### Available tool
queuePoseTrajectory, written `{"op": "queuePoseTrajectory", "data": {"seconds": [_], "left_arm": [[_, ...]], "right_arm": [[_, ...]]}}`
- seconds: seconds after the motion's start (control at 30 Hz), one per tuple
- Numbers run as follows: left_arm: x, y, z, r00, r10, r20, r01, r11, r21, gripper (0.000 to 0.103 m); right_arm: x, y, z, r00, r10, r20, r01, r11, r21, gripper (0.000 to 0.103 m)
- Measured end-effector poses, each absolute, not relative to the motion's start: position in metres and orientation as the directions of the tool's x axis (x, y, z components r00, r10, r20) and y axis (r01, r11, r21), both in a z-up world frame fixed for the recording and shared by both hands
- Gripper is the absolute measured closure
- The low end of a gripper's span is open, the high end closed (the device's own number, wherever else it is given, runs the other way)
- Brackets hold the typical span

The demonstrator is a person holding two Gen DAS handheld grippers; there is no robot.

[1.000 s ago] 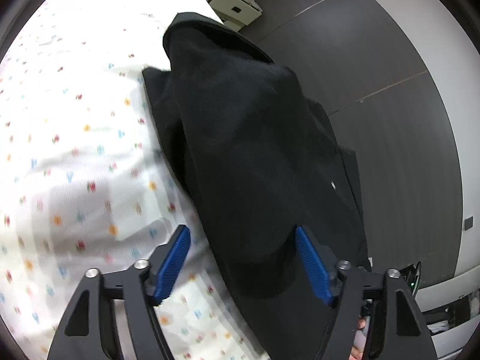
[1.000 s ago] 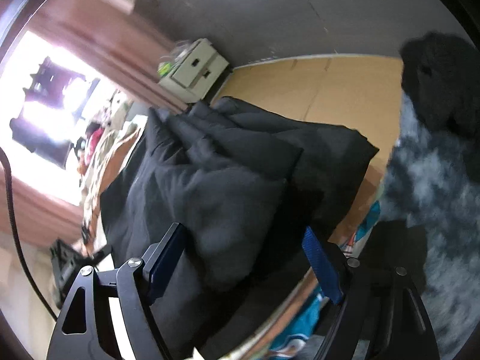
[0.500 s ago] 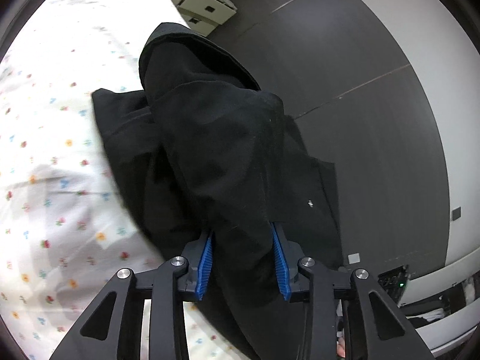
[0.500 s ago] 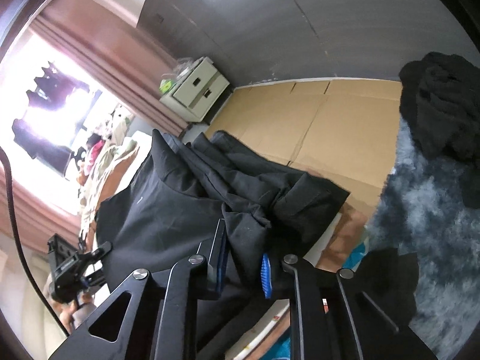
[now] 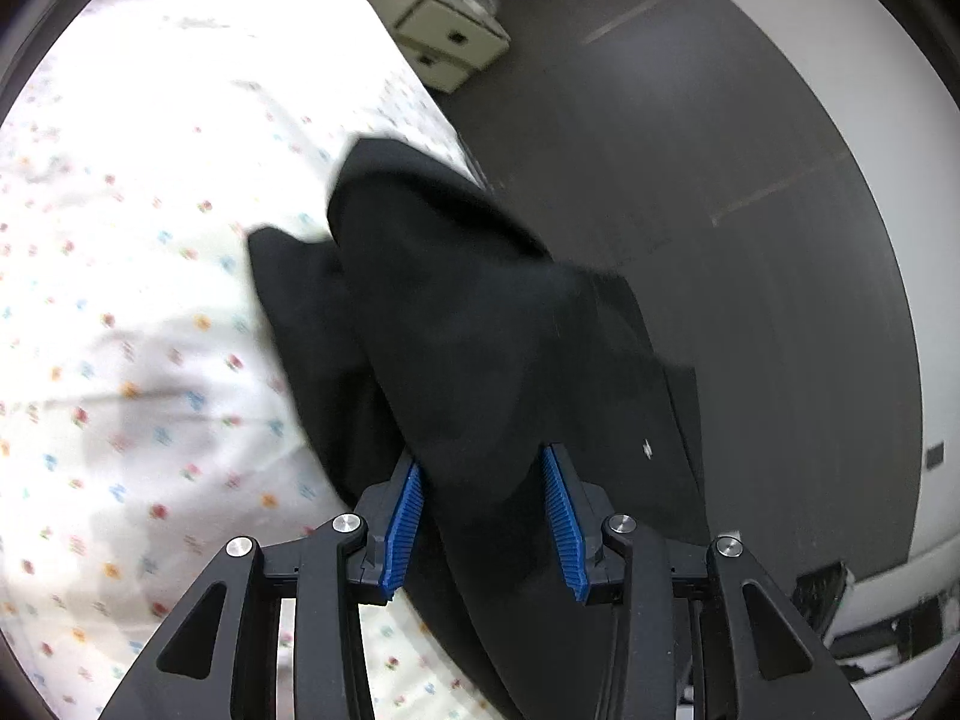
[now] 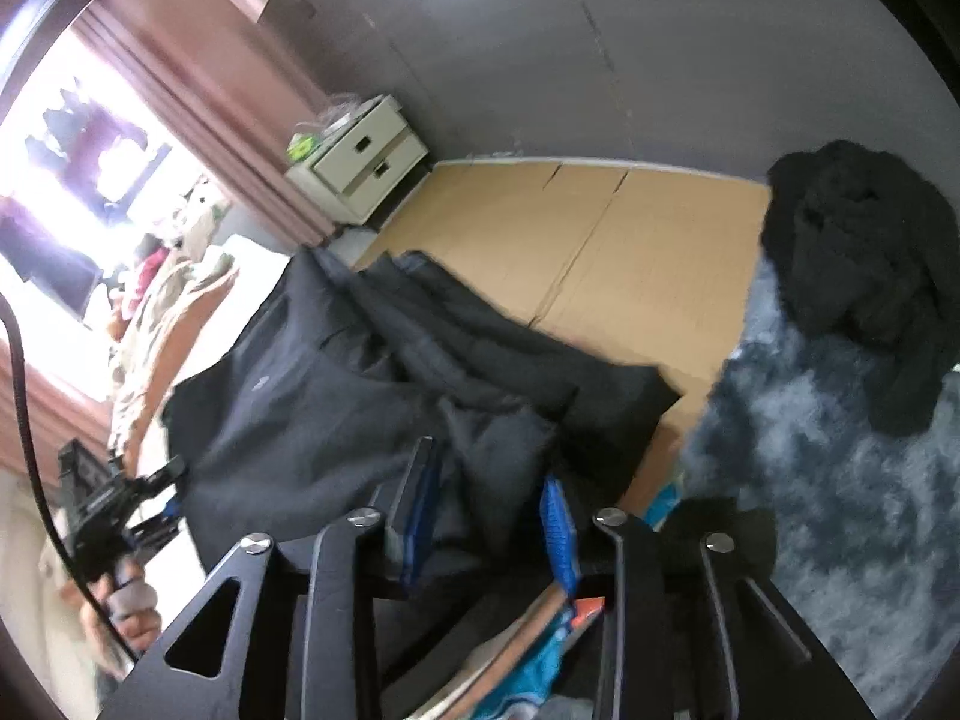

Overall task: Fold large clothes
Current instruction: 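Lower the shorts with both tools onto the folded black shirt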

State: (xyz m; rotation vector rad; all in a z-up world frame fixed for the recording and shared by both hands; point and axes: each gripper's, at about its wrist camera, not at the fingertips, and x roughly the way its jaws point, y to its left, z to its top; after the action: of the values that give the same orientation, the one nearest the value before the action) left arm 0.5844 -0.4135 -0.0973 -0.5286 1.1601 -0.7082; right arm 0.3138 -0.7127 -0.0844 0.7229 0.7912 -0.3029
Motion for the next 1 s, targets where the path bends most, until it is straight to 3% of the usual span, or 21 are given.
{"op": "queuePoseTrajectory", "data": {"seconds": [0.13, 0.2, 0.37, 0.63, 0.8, 0.87, 1.0], "left_arm": [[0.589, -0.414, -0.097, 0.244, -0.730, -0.638, 0.257, 0.683, -0.683, 0.062], [0.592, -0.414, -0.097, 0.250, -0.736, -0.629, 0.279, 0.677, -0.681, 0.062], [0.597, -0.401, -0.095, 0.308, -0.733, -0.606, 0.281, 0.679, -0.679, 0.062], [0.604, -0.419, -0.126, 0.304, -0.681, -0.666, 0.254, 0.732, -0.632, 0.061], [0.600, -0.410, -0.113, 0.328, -0.663, -0.673, 0.258, 0.748, -0.611, 0.061], [0.601, -0.404, -0.107, 0.349, -0.662, -0.664, 0.250, 0.748, -0.614, 0.061], [0.598, -0.394, -0.086, 0.404, -0.652, -0.641, 0.261, 0.754, -0.602, 0.061]], "right_arm": [[0.322, -0.717, -0.095, 0.684, 0.071, -0.726, 0.485, 0.699, 0.525, 0.060], [0.325, -0.727, -0.106, 0.693, 0.055, -0.719, 0.510, 0.668, 0.542, 0.087], [0.342, -0.738, -0.112, 0.702, 0.001, -0.713, 0.523, 0.680, 0.515, 0.090], [0.358, -0.747, -0.133, 0.669, -0.019, -0.743, 0.568, 0.658, 0.495, 0.090], [0.347, -0.729, -0.101, 0.612, -0.151, -0.776, 0.620, 0.700, 0.353, 0.067], [0.342, -0.715, -0.072, 0.617, -0.234, -0.751, 0.612, 0.742, 0.272, 0.067], [0.354, -0.698, -0.038, 0.662, -0.227, -0.714, 0.557, 0.787, 0.266, 0.064]]}}
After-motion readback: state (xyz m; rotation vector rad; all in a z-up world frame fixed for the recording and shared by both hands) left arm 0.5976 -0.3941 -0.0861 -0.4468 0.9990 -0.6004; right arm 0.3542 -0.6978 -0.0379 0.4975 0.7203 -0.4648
